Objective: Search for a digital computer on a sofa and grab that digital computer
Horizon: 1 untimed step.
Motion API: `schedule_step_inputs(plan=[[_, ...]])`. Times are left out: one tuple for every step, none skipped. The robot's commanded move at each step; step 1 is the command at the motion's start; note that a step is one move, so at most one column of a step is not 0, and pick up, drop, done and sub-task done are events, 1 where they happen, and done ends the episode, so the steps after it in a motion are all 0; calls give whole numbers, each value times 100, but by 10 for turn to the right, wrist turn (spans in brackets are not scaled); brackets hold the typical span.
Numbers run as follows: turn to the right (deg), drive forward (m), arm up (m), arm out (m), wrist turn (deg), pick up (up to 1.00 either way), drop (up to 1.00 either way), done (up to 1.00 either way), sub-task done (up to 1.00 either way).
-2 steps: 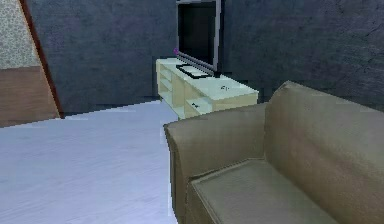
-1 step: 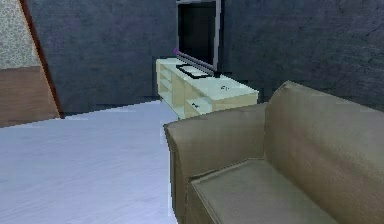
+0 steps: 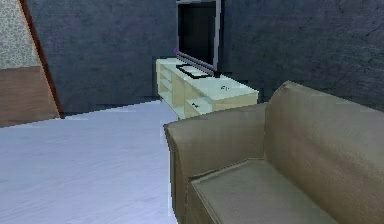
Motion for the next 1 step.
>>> schedule_step_inputs(plan=[[0,0,0,0,450,0,0,0,0]])
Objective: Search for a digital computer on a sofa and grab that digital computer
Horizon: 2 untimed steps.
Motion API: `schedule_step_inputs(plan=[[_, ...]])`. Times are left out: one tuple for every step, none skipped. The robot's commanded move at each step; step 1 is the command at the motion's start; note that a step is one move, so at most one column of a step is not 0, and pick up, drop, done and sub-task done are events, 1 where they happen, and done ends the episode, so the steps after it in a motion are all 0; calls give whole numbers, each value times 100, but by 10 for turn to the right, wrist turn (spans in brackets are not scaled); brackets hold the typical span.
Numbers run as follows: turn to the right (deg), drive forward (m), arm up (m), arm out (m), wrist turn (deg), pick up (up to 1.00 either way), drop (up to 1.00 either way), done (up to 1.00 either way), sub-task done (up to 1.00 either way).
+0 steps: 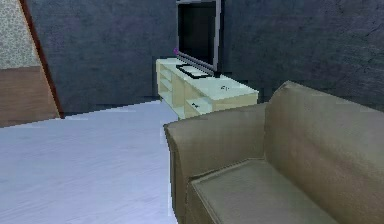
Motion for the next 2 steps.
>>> schedule_step_inputs(plan=[[0,0,0,0,240,0,0,0,0],[0,0,-30,0,0,0,0,0,0]])
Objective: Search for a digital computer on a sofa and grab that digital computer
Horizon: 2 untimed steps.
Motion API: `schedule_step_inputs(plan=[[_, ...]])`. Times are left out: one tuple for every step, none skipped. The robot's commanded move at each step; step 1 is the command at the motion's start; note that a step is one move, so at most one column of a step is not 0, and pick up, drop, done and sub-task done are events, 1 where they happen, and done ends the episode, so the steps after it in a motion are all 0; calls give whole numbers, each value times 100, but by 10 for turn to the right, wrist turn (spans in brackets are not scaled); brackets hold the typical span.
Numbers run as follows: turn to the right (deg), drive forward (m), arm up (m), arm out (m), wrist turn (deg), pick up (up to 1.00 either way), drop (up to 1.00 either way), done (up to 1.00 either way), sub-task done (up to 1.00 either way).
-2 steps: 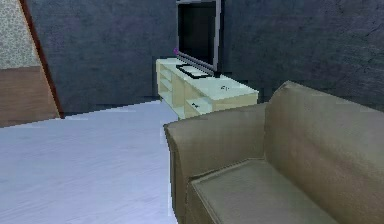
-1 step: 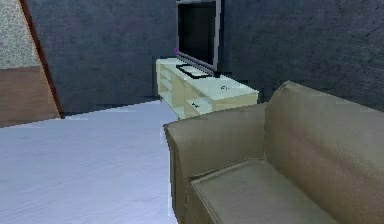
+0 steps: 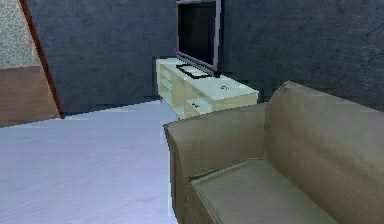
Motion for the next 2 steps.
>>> schedule_step_inputs(plan=[[0,0,0,0,0,100,0,0,0],[0,0,10,0,0,0,0,0,0]])
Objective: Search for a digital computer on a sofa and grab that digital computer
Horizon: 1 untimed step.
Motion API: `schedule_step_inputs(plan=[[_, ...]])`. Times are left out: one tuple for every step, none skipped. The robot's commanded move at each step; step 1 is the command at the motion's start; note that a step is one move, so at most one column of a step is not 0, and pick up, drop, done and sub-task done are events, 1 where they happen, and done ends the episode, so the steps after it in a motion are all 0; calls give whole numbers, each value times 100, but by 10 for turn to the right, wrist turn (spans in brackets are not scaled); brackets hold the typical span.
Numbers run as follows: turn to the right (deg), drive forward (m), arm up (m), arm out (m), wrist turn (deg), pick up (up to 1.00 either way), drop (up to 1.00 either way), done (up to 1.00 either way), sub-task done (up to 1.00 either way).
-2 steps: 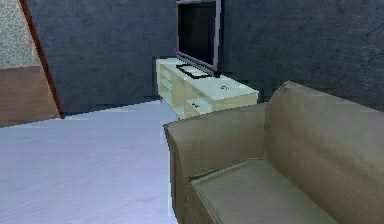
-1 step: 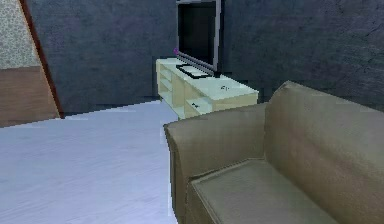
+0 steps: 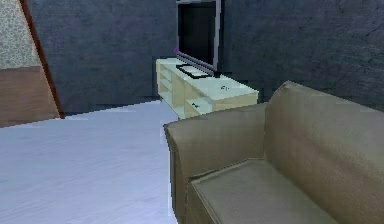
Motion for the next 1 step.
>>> schedule_step_inputs(plan=[[0,0,0,0,0,0,0,100,0]])
